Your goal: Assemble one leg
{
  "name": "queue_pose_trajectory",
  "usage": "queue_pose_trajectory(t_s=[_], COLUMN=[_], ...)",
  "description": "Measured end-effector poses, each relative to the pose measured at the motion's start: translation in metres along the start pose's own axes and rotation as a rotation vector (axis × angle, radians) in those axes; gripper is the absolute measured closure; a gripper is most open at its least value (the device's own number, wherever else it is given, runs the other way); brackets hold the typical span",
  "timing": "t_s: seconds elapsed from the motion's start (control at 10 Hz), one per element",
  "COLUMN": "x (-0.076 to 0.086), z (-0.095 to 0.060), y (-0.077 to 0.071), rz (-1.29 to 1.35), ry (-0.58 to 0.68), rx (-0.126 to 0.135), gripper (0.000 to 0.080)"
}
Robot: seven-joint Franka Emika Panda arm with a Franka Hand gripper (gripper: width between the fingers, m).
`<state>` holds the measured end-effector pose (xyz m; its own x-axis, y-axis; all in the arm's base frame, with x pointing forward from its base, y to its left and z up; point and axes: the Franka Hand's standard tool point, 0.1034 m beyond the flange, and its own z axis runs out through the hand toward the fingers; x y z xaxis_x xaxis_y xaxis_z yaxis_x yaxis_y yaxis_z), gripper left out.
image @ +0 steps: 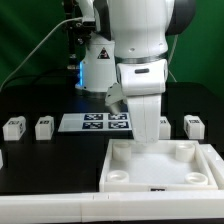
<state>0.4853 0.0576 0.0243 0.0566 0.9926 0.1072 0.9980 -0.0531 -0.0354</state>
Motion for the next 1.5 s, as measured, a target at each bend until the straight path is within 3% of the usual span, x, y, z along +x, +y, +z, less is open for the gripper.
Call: queue_pose_trajectory(t_s=[0.3, 0.4, 0.6, 0.7, 0.8, 0.9, 1.0, 1.5], x=[-0.0001, -0.0002, -0.0004, -0.0005, -0.0005, -0.0006, -0.0007, -0.001], z=[-0.0004, 0.0, 0.0007, 0.0009, 0.0012, 0.0013, 0.0015, 0.0021], y=[0.0012, 0.0012, 0.0007, 0.0006, 0.0005, 0.0004, 0.0003, 0.0], rz=[-0.019, -0.018, -0.018, -0.018, -0.017, -0.017, -0.017, -0.016], ry=[-0.008, -0.007, -0.007, -0.007, -0.007, -0.007, -0.007, -0.006], rx=[-0.033, -0.033, -0.031, -0.031, -0.03, -0.03, -0.029, -0.028], gripper=[0.0741, 0.0741, 0.0495, 0.0495, 0.0307, 0.0307, 0.0179, 0.015])
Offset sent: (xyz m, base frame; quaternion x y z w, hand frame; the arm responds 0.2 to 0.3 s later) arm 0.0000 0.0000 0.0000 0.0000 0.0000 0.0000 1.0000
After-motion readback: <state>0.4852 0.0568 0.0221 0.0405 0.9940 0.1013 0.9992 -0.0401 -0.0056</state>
